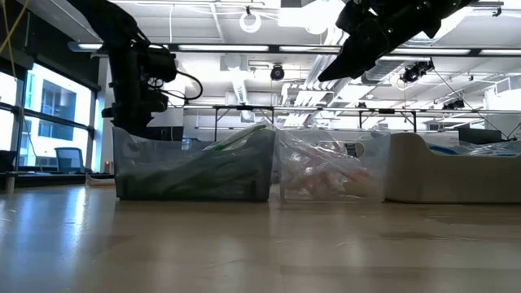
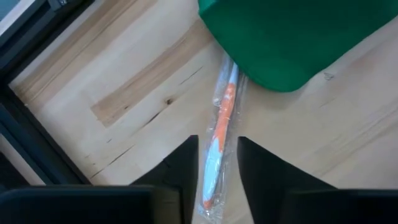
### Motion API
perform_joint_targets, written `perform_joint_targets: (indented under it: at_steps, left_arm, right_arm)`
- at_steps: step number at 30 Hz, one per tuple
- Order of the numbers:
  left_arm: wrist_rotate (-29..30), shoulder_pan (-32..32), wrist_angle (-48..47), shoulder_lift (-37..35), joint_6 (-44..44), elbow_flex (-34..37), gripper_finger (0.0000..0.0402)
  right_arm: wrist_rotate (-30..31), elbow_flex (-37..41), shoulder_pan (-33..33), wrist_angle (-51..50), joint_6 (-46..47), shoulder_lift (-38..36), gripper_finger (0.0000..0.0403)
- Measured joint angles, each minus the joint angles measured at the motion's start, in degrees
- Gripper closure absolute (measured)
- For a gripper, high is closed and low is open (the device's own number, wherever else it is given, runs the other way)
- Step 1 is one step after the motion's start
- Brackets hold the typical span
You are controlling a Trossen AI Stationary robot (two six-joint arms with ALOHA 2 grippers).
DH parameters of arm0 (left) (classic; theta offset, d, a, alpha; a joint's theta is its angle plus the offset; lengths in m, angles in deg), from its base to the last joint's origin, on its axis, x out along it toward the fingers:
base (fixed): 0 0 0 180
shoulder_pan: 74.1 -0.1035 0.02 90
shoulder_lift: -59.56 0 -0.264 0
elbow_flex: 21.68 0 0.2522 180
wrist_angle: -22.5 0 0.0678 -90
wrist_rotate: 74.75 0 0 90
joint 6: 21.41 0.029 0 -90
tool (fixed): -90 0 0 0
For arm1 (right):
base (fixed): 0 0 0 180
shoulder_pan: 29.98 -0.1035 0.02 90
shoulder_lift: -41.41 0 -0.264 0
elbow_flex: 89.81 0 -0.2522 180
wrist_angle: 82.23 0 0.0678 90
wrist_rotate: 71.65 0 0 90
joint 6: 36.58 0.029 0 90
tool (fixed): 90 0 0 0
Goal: Pick & Place Toothbrushes
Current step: Put the orange toothbrush into the transparent bin
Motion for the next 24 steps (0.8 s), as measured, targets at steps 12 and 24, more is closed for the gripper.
perform_joint_targets:
  at_steps: [12,24]
  left_arm:
    - [0.3,0.0,0.8,4.75,-0.11,0.0,0.0274]
    - [0.25,0.0,0.79,13.4,-0.13,0.02,0.0274]
  right_arm:
    - [-0.15,0.0,0.0,0.0,-0.01,0.0,0.0398]
    - [-0.14,0.0,0.0,-0.25,0.0,0.0,0.0398]
